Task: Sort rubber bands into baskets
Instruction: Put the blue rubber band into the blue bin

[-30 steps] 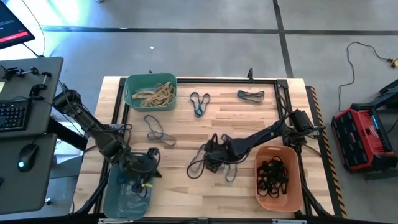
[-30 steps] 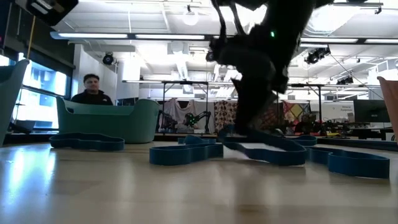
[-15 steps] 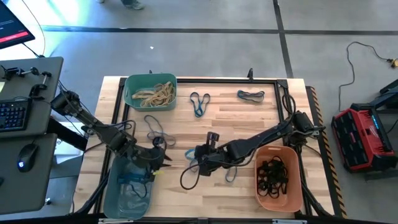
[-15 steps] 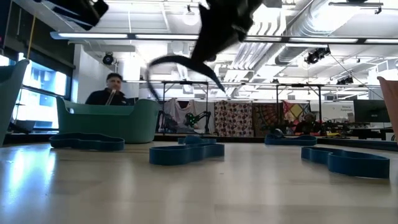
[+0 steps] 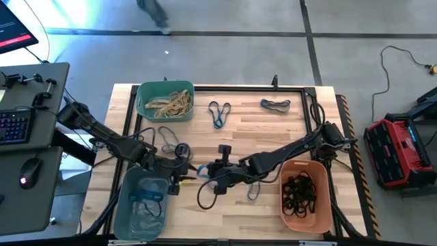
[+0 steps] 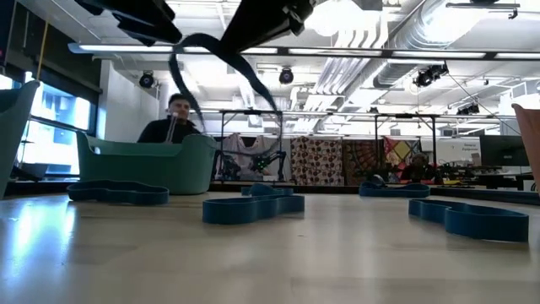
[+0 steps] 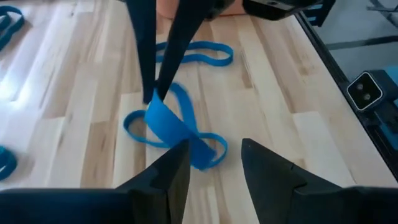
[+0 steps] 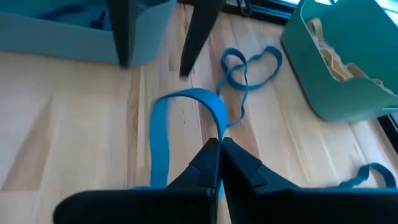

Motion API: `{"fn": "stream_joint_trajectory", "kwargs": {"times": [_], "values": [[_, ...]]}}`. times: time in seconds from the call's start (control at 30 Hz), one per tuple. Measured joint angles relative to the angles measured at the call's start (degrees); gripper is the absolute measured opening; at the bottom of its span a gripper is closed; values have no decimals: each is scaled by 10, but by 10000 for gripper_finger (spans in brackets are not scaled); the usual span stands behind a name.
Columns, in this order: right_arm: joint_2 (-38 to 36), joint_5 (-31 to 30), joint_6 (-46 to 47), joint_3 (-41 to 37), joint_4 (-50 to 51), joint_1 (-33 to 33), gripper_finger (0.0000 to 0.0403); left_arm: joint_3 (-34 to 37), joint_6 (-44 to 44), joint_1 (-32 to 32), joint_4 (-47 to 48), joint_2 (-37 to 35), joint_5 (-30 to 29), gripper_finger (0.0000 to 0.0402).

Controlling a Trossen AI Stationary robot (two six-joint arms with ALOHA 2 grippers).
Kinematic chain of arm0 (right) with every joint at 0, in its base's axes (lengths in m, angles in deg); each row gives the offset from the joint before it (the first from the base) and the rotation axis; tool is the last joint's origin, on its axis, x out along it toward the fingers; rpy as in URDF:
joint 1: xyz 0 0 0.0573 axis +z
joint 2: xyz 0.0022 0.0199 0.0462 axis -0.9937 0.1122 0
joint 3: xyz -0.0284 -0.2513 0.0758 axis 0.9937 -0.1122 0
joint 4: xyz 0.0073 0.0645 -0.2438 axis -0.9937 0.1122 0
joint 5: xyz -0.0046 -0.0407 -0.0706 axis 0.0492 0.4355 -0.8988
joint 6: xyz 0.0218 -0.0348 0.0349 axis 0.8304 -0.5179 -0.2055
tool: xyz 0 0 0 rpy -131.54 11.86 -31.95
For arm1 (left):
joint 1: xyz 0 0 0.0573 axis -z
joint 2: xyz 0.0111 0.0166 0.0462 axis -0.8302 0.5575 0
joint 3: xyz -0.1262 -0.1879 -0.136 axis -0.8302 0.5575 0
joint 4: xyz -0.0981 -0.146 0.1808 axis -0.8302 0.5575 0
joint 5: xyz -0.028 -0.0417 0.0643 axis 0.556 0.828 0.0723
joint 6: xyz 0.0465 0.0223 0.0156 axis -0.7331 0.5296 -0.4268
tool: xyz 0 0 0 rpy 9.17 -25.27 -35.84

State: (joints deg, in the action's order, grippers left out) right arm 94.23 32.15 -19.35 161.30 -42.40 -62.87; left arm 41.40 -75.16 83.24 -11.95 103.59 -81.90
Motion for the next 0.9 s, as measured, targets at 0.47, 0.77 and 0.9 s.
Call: {"fn": "stream_joint_trajectory", "kwargs": {"times": [0.47, 0.77, 0.9], "values": [[0, 0, -14, 0, -18, 0, 0, 0, 1, -33, -58, 48, 22, 136], [0, 0, -24, 0, -29, 0, 0, 0, 0, -46, -69, 56, 36, 119], [0, 0, -24, 0, -31, 0, 0, 0, -13, -48, -68, 56, 35, 77]]}}
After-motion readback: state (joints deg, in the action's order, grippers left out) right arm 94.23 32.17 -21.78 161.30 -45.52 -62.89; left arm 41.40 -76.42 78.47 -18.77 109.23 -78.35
